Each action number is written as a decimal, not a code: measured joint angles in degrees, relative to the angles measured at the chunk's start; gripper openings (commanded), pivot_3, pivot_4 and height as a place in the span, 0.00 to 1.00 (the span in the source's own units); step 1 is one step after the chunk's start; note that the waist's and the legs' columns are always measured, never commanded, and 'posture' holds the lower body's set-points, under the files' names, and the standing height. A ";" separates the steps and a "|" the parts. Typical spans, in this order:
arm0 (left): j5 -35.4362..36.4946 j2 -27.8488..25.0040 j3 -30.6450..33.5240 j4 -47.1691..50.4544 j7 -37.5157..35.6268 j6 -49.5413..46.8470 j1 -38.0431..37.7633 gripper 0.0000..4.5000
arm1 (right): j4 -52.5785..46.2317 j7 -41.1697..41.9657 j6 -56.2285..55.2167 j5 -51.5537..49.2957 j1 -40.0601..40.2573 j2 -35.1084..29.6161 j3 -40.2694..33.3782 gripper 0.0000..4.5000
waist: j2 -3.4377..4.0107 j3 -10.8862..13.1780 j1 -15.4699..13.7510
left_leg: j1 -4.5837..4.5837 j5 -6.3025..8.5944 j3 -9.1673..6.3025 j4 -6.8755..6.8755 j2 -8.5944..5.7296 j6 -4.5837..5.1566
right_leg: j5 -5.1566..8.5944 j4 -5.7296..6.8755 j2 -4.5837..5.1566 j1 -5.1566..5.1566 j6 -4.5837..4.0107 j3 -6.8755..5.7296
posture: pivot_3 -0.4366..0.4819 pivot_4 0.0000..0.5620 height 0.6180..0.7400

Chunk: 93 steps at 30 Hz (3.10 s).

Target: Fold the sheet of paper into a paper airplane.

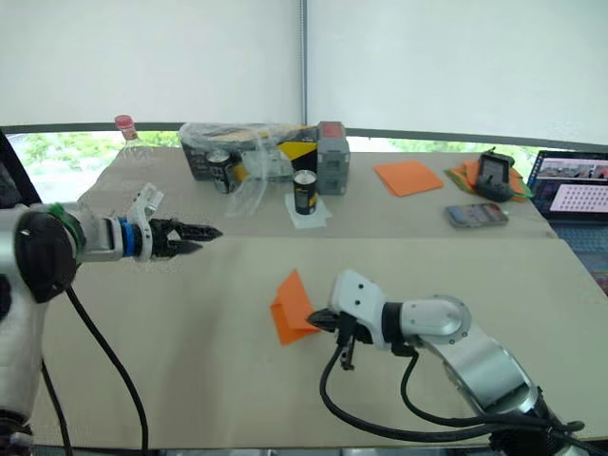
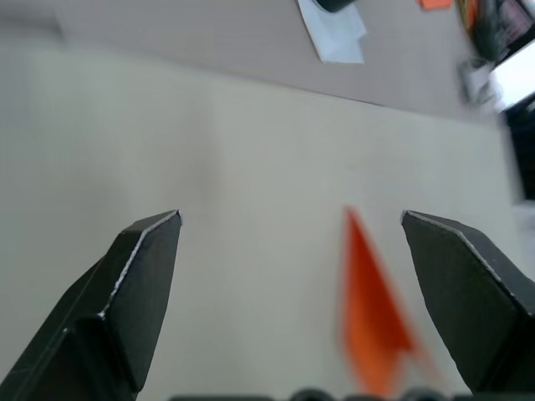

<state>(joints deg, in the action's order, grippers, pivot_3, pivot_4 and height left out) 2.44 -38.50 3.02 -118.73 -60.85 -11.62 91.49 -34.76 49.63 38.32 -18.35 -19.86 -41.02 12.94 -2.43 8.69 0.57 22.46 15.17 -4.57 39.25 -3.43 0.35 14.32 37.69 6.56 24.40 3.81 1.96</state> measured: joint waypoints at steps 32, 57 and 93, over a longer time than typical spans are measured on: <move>24.21 -4.60 -2.41 114.66 -17.69 -13.04 -65.58 1.00 | -4.14 -18.20 10.01 4.00 2.79 11.60 5.50 0.73 | 0.12 -0.02 0.66 | 0.54 0.20 0.07 0.56 0.23 0.34 | -0.14 0.40 -0.12 0.60 0.00 0.20 | 0.48 0.27 0.99; 17.85 -7.06 -8.71 105.20 -25.30 -7.20 -60.56 1.00 | -0.59 -28.97 3.81 20.93 6.09 10.36 15.08 0.00 | 0.16 0.00 0.47 | 0.50 0.20 0.15 0.56 0.18 0.35 | -0.14 0.35 -0.24 0.56 -0.01 0.18 | 0.48 0.27 0.99; 17.85 -0.17 -8.31 103.78 -23.13 -4.01 -59.99 1.00 | 42.75 -5.88 -80.21 33.81 -6.12 -2.07 10.77 0.66 | 0.28 0.07 0.34 | -0.15 0.29 0.21 0.44 0.26 0.48 | -0.13 0.01 -0.28 -0.18 -0.02 0.21 | 0.48 0.27 0.99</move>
<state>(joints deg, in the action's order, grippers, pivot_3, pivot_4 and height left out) 20.30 -38.67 -5.29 -14.95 -83.98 -15.63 31.50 7.99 43.75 -41.89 15.46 -25.98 -43.09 23.71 -2.15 8.77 0.91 22.31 15.46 -4.35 39.70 -3.17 0.83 14.19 37.70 6.27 24.22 3.79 2.18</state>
